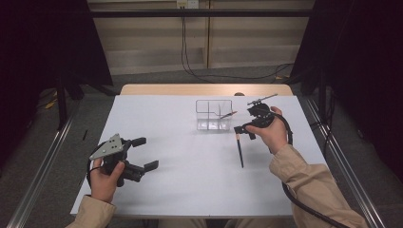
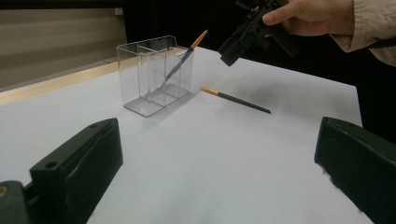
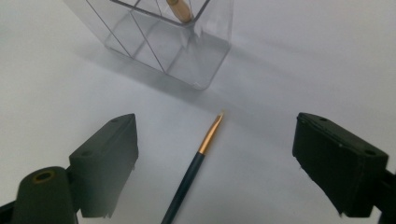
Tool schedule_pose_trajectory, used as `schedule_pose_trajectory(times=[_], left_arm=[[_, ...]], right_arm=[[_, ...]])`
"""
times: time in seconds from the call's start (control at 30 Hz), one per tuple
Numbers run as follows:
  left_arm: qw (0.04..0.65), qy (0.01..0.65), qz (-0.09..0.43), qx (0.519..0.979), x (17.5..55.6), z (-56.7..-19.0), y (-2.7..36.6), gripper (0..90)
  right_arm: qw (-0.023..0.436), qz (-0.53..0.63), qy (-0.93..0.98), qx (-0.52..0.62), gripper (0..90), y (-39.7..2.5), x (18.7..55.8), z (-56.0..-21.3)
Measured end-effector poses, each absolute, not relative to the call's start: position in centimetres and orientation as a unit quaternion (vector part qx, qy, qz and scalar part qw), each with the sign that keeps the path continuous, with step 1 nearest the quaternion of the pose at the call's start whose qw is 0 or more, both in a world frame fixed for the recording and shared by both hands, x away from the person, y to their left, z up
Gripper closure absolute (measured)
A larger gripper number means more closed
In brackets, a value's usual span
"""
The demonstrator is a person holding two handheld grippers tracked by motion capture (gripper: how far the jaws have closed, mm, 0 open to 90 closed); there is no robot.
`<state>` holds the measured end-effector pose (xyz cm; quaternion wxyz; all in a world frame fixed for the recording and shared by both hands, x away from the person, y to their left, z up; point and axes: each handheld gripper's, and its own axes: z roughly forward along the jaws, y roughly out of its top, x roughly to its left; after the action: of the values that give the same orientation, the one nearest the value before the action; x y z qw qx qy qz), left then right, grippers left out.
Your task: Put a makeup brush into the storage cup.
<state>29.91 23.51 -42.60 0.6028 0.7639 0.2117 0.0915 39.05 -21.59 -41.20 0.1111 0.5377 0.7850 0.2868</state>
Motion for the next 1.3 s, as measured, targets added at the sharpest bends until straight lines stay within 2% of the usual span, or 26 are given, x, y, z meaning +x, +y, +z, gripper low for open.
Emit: schedule_pose_trajectory(times=[0.53, 0.87, 1.3], left_arm=[[0.603, 0.212, 0.091, 0.764, 30.0, -42.6, 23.5, 0.9], [0.601, 0.211, 0.092, 0.765, 30.0, -42.6, 23.5, 0.9], [0.603, 0.213, 0.093, 0.763, 30.2, -42.6, 23.8, 0.9]], right_arm=[[0.077, 0.204, 0.798, 0.562, 17.4, -20.4, 40.0, -42.0], [0.075, 0.153, 0.801, 0.574, 26.6, -19.6, 40.6, -42.7], [0.047, 0.12, 0.797, 0.589, 41.8, -19.0, 41.4, -44.5]])
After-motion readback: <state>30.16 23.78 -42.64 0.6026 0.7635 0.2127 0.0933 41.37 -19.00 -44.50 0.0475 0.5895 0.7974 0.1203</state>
